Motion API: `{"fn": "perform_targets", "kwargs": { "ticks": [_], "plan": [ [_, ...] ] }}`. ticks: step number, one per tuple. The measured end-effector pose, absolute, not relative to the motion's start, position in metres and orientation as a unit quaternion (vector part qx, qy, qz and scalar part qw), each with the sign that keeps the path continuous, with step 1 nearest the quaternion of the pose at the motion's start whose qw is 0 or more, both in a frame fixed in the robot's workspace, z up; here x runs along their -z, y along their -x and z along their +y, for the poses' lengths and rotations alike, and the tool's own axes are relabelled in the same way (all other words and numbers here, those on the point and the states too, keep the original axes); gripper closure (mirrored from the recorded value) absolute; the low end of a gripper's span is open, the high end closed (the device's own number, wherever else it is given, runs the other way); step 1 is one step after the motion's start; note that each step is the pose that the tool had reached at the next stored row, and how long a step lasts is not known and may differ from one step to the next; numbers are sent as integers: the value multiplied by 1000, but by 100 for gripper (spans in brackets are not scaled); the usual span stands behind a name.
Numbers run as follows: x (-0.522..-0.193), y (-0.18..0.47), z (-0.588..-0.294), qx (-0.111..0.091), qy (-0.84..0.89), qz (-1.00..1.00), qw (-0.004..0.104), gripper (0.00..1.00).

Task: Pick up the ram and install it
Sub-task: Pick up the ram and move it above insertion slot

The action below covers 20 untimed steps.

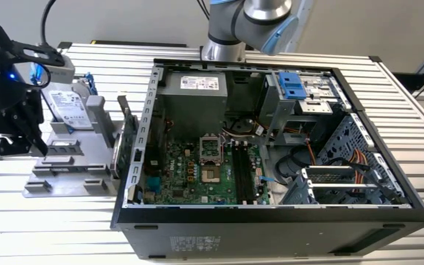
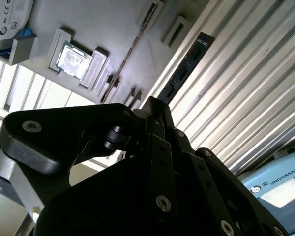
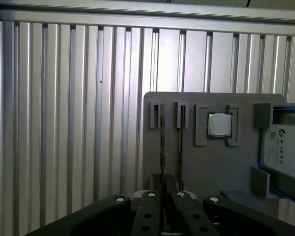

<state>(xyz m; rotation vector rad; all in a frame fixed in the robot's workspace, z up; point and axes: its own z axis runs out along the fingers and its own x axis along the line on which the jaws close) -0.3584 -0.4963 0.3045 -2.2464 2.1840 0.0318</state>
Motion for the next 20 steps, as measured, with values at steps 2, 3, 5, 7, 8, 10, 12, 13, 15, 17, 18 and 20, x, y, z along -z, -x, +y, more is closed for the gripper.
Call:
{"fn": "perform_targets", "kwargs": {
  "ticks": [2, 3, 5, 7, 8, 10, 12, 13, 15, 17, 18, 20],
  "plan": [
    [-306, 358, -496, -10, 717, 697, 4, 100],
    [-307, 358, -496, -10, 717, 697, 4, 100],
    [-308, 358, -496, -10, 717, 697, 4, 100],
    [-310, 358, -496, -10, 717, 697, 4, 100],
    [-310, 358, -496, -10, 717, 697, 4, 100],
    [-312, 358, -496, -10, 717, 697, 4, 100],
    [-313, 358, -496, -10, 717, 697, 4, 100],
    [-314, 358, -496, -10, 717, 697, 4, 100],
    [-315, 358, -496, -10, 717, 697, 4, 100],
    [-317, 358, -496, -10, 717, 697, 4, 100],
    [-317, 358, -496, -10, 717, 697, 4, 100],
    [-320, 358, -496, -10, 717, 697, 4, 100]
  ]
}}
